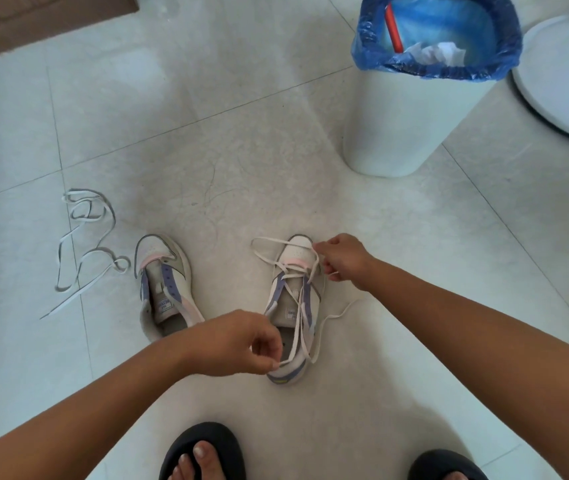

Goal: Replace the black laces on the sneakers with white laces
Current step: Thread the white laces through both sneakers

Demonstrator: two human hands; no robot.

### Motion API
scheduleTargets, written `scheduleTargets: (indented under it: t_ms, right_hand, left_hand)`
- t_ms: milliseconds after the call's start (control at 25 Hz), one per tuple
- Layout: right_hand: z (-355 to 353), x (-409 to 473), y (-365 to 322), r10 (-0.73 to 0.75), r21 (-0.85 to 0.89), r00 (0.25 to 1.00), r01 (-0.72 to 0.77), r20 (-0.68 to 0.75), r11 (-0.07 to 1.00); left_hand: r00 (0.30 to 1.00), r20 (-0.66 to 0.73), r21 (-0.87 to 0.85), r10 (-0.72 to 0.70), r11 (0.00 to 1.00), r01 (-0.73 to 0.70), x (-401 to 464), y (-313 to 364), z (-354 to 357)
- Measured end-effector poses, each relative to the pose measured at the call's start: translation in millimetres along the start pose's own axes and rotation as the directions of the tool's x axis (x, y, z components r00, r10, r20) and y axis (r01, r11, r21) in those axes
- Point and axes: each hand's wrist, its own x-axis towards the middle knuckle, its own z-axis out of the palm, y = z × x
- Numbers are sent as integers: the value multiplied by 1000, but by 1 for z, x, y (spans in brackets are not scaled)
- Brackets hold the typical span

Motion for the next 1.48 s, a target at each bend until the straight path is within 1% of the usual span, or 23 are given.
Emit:
scheduleTargets:
  t_ms: [120,240,320,400,440,480,520,560,600,680,760,800,920,1040,1080,1120,1160,1200,1240,1280,1360,1440,1480]
  right_hand:
    - [3,9,-5,-70,-132,997,72,24,989]
    - [12,6,-4,-164,-268,986,152,-25,951]
    - [12,-6,1,-180,-241,979,154,-93,958]
    - [12,-26,10,-113,-233,994,112,11,966]
    - [12,-37,17,-68,-263,993,90,94,961]
    - [13,-48,24,-26,-290,986,73,163,954]
    - [15,-56,30,-2,-319,976,72,216,945]
    - [18,-61,36,-8,-356,968,99,250,929]
    - [21,-63,41,-41,-403,964,148,263,903]
    - [27,-62,46,-143,-478,961,244,237,844]
    - [32,-61,47,-213,-490,959,280,190,825]
    - [34,-61,48,-229,-482,959,281,165,830]
    - [35,-61,52,-252,-473,966,249,58,845]
    - [25,-55,50,-255,-429,964,200,-75,881]
    - [20,-52,48,-250,-405,962,186,-109,895]
    - [15,-49,47,-249,-391,959,181,-131,902]
    - [10,-46,46,-258,-394,955,184,-143,901]
    - [6,-43,46,-272,-407,951,192,-147,893]
    - [3,-41,46,-283,-419,947,199,-149,886]
    - [-1,-39,46,-288,-421,946,203,-150,884]
    - [-8,-34,46,-287,-404,945,203,-159,892]
    - [-15,-31,46,-286,-394,944,202,-167,897]
    - [-18,-30,47,-287,-390,944,206,-164,898]
  left_hand:
    - [997,-45,115,-54,992,59,7,2,14]
    - [989,-123,50,-81,995,88,8,-1,18]
    - [981,-159,-115,-113,989,96,5,-9,17]
    - [969,-204,-415,-139,909,43,2,-14,14]
    - [966,-212,-607,-149,795,-11,3,-13,12]
    - [964,-219,-787,-152,612,-83,5,-11,11]
    - [963,-221,-913,-152,380,-149,8,-8,10]
    - [964,-216,-969,-155,152,-193,14,-7,8]
    - [962,-217,-975,-166,-6,-221,20,-6,6]
    - [951,-215,-963,-220,-115,-244,33,-3,4]
    - [920,-189,-965,-344,-107,-238,46,3,2]
    - [886,-172,-973,-431,-66,-221,52,7,1]
    - [788,-146,-983,-598,175,-49,55,17,0]
    - [811,-6,-956,-585,241,167,37,19,8]
    - [835,43,-922,-548,301,245,27,16,13]
    - [859,76,-835,-507,439,333,18,11,18]
    - [876,82,-654,-476,638,408,8,3,23]
    - [898,72,-395,-435,814,426,0,-5,27]
    - [917,88,-142,-389,906,398,-6,-12,30]
    - [906,144,50,-398,917,395,-13,-19,31]
    - [802,268,317,-533,835,449,-22,-33,35]
    - [655,324,443,-683,721,533,-25,-34,39]
    - [611,321,459,-724,683,568,-25,-30,41]
